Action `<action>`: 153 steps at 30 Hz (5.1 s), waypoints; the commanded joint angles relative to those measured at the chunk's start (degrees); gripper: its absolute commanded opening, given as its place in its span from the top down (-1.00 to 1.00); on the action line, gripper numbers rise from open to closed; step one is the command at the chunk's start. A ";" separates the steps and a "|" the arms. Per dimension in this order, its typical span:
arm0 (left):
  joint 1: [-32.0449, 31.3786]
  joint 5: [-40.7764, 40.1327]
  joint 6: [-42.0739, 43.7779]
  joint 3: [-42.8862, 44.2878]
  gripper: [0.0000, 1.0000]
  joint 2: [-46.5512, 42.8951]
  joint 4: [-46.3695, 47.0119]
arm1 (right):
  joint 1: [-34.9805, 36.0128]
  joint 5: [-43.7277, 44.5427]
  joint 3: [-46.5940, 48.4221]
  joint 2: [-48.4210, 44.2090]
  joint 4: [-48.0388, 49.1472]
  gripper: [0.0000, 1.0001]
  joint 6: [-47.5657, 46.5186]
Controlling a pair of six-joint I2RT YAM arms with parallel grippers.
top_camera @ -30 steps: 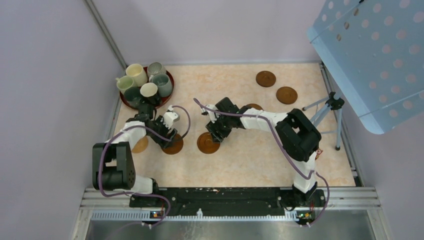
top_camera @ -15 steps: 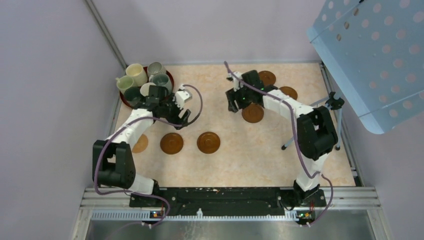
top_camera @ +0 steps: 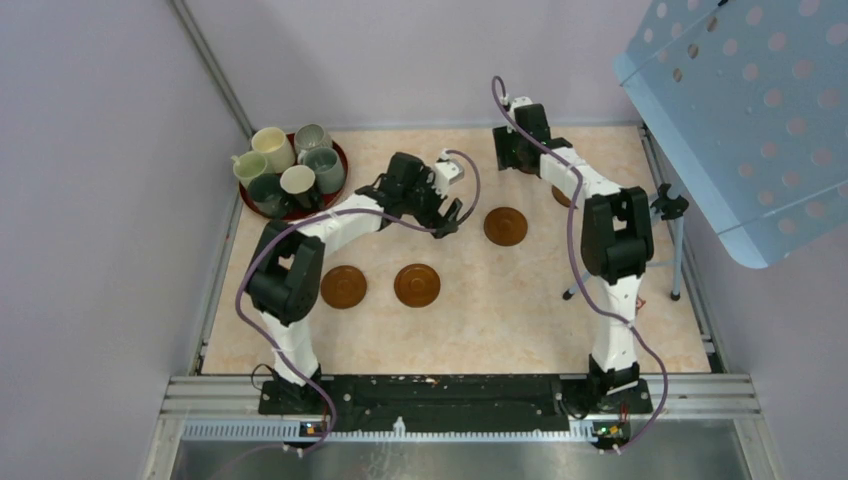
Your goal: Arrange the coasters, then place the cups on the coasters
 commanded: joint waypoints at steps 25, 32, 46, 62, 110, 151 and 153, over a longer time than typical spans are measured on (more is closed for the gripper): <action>-11.24 -10.32 -7.23 20.61 -0.97 24.40 17.83 | -6.80 13.98 26.68 23.79 6.01 -0.16 3.95; -11.28 -10.59 -5.31 21.33 -0.97 26.07 15.51 | -7.48 12.19 26.74 25.97 4.69 -0.14 3.56; -11.43 -9.50 1.81 12.24 -0.70 19.82 8.35 | -7.81 6.40 22.10 24.24 -1.66 0.17 0.75; -11.37 -10.15 4.97 2.98 -0.68 11.77 3.24 | -7.65 -3.76 15.86 19.10 -12.90 0.24 -6.60; -13.75 -7.54 20.13 -23.88 -0.62 -7.38 -4.99 | 11.14 -23.78 -35.00 -9.34 -25.12 0.50 -24.00; -2.22 -2.46 6.27 -23.73 -0.97 -18.97 2.22 | 0.38 -7.57 -16.93 -15.25 -14.30 -0.15 -8.96; -2.21 -3.40 5.98 -23.63 -0.97 -19.08 2.49 | -1.30 -3.65 -14.49 -13.37 -12.15 -0.26 -6.76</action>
